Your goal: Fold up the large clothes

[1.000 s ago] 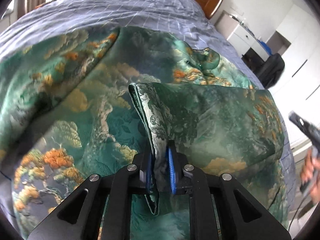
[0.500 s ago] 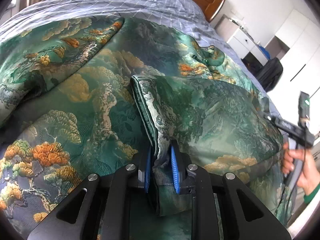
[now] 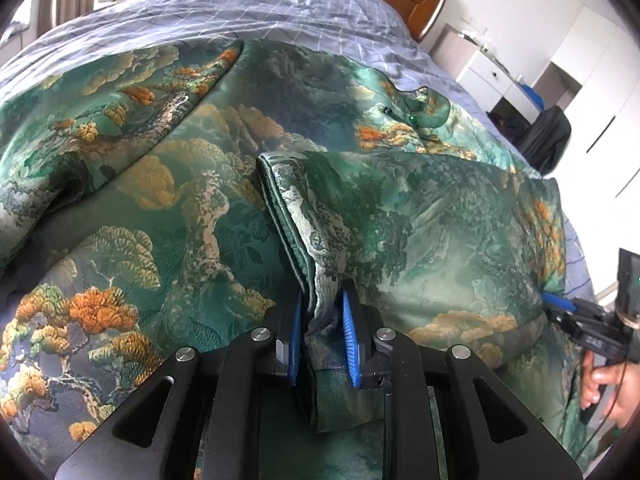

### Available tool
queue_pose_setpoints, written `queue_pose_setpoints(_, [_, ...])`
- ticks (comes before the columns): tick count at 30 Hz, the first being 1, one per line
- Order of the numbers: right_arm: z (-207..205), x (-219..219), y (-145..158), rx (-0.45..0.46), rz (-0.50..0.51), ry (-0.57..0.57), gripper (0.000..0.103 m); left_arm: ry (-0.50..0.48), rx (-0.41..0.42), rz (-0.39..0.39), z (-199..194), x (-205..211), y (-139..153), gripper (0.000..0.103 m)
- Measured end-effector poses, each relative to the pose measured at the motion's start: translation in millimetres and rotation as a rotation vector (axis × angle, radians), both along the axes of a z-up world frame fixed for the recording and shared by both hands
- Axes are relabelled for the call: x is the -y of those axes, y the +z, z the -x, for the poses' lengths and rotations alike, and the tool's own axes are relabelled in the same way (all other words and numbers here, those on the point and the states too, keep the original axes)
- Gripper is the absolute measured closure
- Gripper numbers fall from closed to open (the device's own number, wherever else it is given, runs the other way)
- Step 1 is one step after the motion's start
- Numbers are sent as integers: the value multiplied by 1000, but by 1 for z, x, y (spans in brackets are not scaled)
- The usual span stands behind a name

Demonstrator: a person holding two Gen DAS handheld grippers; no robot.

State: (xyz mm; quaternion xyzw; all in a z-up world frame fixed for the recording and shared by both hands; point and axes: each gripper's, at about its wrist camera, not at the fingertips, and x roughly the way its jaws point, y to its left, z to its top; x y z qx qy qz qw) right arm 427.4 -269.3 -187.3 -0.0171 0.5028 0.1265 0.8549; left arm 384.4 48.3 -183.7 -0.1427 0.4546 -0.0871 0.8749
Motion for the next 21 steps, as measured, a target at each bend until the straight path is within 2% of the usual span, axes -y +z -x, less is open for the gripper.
queue_pose_setpoints(5, [-5, 3, -7, 35, -38, -59, 67, -3, 11, -29, 1, 5, 4, 82])
queue_pose_setpoints(7, [4, 2, -2, 79, -12, -57, 65, -6, 20, -46, 10, 8, 11, 73])
queue_pose_setpoints(8, [14, -2, 4, 116, 21, -55, 65, -11, 25, -43, 17, 9, 15, 59])
queue_pose_setpoints(9, [24, -4, 9, 147, 54, -60, 62, -21, 33, -32, 26, 8, 19, 38])
queue_pose_setpoints(10, [32, -6, 15, 169, 81, -67, 57, -29, 39, -23, 35, 7, 22, 28])
queue_pose_setpoints(11, [43, -9, 22, 184, 97, -74, 44, -44, 51, -11, 52, 7, 26, 16])
queue_pose_setpoints(12, [57, -10, 28, 189, 90, -78, 37, -59, 61, -3, 66, 7, 29, 10])
queue_pose_setpoints(14, [84, -9, 39, 199, 36, -80, 37, -101, 62, -6, 91, 9, 31, 10])
queue_pose_setpoints(16, [110, -12, 45, 215, 2, -86, 37, -134, 55, -45, 116, 12, 32, 10])
queue_pose_setpoints(19, [152, -18, 49, 257, -12, -117, 37, -131, 64, -108, 144, 14, 36, 10])
queue_pose_setpoints(21, [175, -26, 47, 287, -25, -158, 37, -123, 71, -121, 159, 14, 40, 10])
